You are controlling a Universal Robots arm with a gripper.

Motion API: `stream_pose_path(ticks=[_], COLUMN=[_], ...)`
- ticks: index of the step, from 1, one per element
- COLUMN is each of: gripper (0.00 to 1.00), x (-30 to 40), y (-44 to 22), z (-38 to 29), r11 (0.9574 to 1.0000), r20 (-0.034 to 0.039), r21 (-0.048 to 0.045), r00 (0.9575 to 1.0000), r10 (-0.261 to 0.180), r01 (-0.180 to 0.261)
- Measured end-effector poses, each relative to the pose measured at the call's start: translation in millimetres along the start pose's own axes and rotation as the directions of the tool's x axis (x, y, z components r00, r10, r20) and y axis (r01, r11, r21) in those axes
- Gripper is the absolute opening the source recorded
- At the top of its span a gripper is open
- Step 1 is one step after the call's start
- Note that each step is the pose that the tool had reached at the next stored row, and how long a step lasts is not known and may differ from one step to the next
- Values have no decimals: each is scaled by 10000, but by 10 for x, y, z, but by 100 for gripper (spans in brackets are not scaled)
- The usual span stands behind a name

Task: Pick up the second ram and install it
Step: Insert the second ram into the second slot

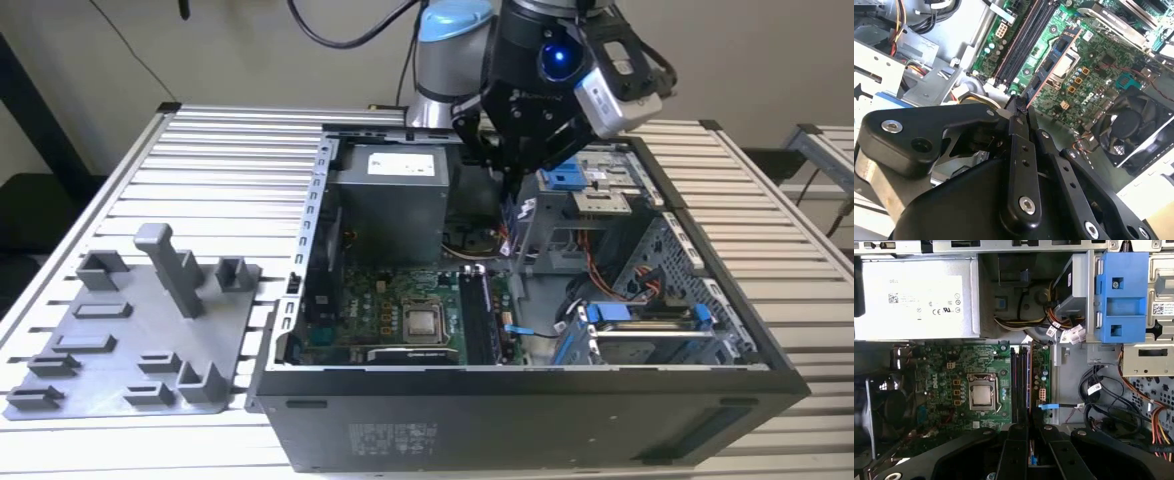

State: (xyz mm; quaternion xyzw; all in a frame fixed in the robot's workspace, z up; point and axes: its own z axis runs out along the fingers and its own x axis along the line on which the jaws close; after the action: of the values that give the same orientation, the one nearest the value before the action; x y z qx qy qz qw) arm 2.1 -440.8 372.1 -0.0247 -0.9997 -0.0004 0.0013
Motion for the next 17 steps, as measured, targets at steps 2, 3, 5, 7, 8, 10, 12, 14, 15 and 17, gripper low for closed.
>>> stream_pose_path(ticks=[2,3,5,7,8,10,12,14,15,17], gripper=[14,14,14,14,14,14,14,14,14,14], x=[0,0,0,0,0,0,0,0,0,0], y=[0,0,0,-1,-1,-1,-1,-1,-1,-1], z=[12,20,41,66,79,108,138,168,183,214], r11=[10000,10000,10000,10000,10000,10000,10000,10000,10000,10000], r20=[1,0,0,1,0,0,0,0,0,1], r21=[-1,-2,-1,-2,-1,-1,-1,0,5,15], r00=[10000,10000,10000,10000,10000,10000,10000,10000,10000,10000], r10=[0,0,0,0,0,-1,0,0,0,0], r01=[0,0,0,0,0,1,0,0,0,0])
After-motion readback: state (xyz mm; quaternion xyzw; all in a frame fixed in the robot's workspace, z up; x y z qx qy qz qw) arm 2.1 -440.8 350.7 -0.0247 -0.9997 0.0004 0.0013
